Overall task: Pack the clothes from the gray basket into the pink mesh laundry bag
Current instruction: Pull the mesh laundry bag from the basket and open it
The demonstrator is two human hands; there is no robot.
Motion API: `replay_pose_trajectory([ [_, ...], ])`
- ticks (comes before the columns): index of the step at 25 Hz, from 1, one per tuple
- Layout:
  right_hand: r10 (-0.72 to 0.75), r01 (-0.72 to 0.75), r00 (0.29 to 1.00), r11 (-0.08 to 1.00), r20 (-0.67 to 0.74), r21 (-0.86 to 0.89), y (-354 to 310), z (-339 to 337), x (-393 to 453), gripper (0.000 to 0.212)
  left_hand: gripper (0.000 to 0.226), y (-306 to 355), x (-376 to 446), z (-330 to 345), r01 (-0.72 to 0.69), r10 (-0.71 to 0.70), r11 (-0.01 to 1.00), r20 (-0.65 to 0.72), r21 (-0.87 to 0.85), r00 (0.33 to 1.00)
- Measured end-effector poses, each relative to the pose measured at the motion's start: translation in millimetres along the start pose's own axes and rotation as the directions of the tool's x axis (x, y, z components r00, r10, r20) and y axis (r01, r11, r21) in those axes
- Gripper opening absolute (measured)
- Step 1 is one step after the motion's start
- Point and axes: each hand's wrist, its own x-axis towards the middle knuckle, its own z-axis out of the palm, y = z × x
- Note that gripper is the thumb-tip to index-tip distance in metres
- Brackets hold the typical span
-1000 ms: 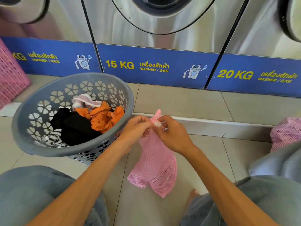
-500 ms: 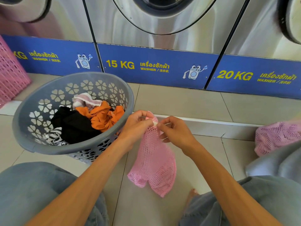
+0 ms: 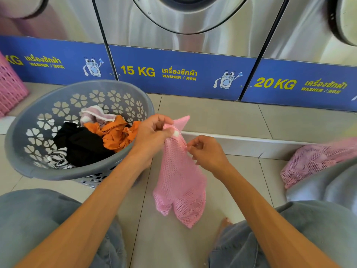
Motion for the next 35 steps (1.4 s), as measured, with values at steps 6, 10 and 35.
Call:
replay_pose_trajectory([
  [6,0.075,-0.088,0.996,0.939,-0.052,-0.331,23.3,-6.6,6.2,0.023,0.034,14.2,6.4,-18.9,-0.023,0.022,1.0,-0.075,-0.011,0.997],
  [10,0.024,-0.033,0.998,0.987,-0.064,-0.158,7.4,-9.4,4.4,0.022,0.016,3.1,-2.2,-0.3,-0.019,0.003,0.946,0.051,0.325,0.999],
  [35,0.278,-0.209,0.96,0.651,-0.027,-0.73,44.9,-34.9,-6.7,0.018,0.027,26.9,9.2,-7.6,-0.189,0.215,0.976,-0.367,0.105,0.905],
])
